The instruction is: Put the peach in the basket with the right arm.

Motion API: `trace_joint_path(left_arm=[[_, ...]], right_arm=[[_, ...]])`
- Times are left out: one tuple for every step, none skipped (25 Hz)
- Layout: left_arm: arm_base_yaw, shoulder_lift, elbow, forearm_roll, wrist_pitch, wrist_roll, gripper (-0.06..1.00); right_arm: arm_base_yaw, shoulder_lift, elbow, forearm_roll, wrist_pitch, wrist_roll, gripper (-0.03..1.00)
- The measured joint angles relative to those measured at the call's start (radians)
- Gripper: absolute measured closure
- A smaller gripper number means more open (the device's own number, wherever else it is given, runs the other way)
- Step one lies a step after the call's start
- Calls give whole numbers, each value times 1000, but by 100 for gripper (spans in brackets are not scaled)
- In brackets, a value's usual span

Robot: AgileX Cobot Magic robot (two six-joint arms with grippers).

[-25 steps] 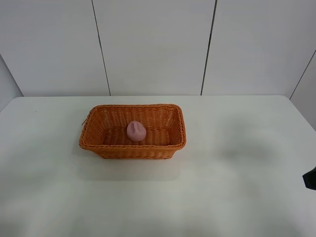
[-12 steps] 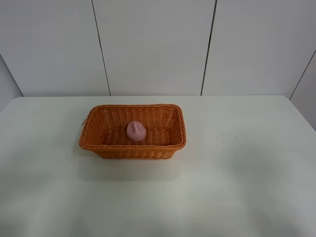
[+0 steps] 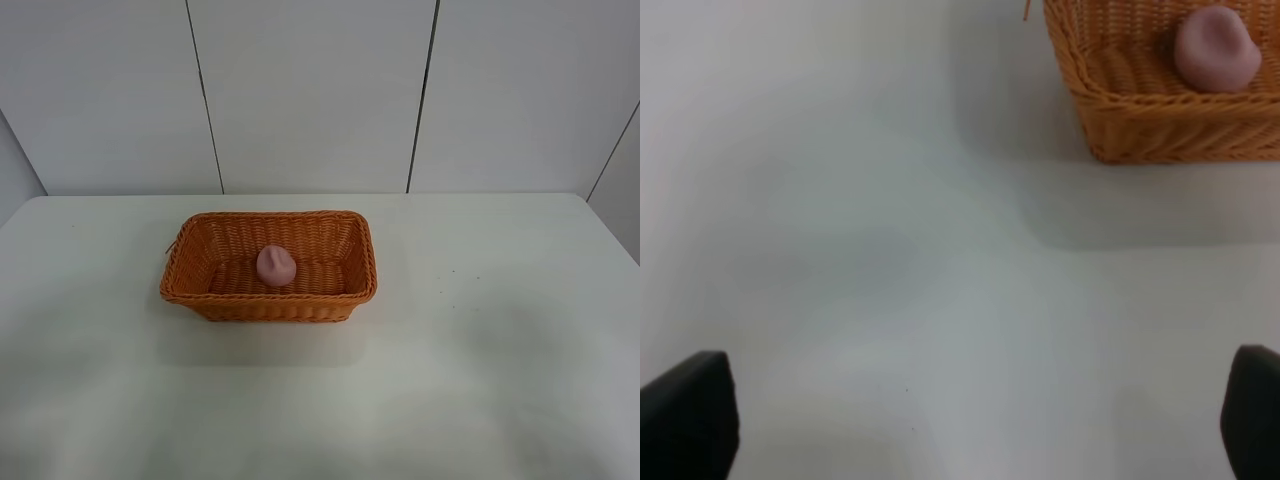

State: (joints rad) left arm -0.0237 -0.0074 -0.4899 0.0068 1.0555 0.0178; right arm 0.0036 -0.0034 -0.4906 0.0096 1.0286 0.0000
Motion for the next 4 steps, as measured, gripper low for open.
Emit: trace_joint_path(left_arm=[[0,0,0,0,0,0,-5],[0,0,0,0,0,0,-5],[0,0,0,0,0,0,-5],[0,0,0,0,0,0,-5]], right_arm=[[0,0,0,0,0,0,27],[0,0,0,0,0,0,27],[0,0,0,0,0,0,27],[0,0,0,0,0,0,27]])
